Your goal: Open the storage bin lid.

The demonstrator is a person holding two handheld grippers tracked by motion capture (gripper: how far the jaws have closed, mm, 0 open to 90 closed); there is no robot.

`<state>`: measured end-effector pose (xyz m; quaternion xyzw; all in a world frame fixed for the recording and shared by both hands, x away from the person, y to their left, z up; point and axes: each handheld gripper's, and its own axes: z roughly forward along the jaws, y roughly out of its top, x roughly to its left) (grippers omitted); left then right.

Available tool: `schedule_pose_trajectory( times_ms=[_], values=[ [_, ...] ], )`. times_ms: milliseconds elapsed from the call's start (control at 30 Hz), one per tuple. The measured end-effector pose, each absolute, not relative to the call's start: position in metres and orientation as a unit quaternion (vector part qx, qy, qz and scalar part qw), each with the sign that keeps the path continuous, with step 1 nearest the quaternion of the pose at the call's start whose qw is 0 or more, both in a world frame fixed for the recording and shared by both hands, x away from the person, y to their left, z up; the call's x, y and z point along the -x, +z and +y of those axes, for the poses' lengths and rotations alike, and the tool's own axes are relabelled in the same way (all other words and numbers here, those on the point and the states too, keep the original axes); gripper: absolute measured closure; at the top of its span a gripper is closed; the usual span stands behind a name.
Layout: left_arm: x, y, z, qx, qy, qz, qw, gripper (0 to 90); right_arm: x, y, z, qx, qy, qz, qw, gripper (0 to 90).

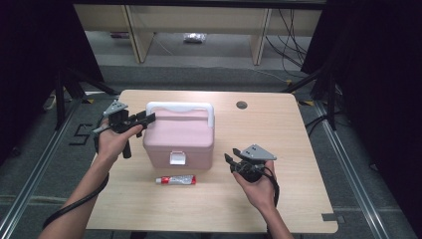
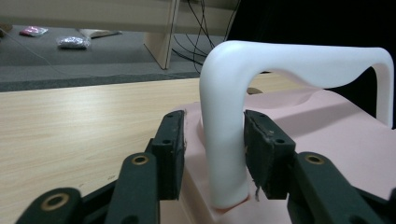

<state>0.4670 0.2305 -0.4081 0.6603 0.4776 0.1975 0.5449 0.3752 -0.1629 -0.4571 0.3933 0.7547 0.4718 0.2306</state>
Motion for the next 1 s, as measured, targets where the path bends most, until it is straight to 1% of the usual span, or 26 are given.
schedule_pose_trajectory(
  times_ms=[233,267,367,533,633,733,767,833,1000],
  values=[
    [-0.469,-0.407,0.227,-0.662,0.197,0.478,0.542,66.3,-0.376,-0.457,-0.163,-0.387,0.471,0.756,0.238,62.0],
    [-0.469,-0.407,0.226,-0.662,0.197,0.478,0.543,67.0,-0.376,-0.458,-0.161,-0.389,0.476,0.754,0.229,62.0],
    [-0.469,-0.408,0.225,-0.659,0.193,0.480,0.545,69.9,-0.374,-0.457,-0.161,-0.393,0.470,0.757,0.226,62.1],
    [-0.468,-0.407,0.225,-0.655,0.185,0.489,0.546,71.6,-0.373,-0.456,-0.159,-0.396,0.470,0.756,0.223,62.1],
    [-0.468,-0.407,0.226,-0.647,0.180,0.496,0.550,72.6,-0.375,-0.456,-0.159,-0.381,0.474,0.759,0.232,62.8],
    [-0.468,-0.404,0.225,-0.649,0.180,0.499,0.546,72.9,-0.373,-0.453,-0.157,-0.387,0.479,0.753,0.230,66.2],
    [-0.468,-0.404,0.225,-0.649,0.179,0.500,0.545,73.0,-0.374,-0.451,-0.156,-0.376,0.480,0.758,0.231,69.2],
    [-0.469,-0.402,0.225,-0.648,0.175,0.504,0.544,73.0,-0.373,-0.450,-0.156,-0.377,0.478,0.759,0.232,70.3],
    [-0.471,-0.399,0.225,-0.646,0.167,0.512,0.541,73.0,-0.371,-0.445,-0.152,-0.371,0.478,0.765,0.223,80.5]
  ],
)
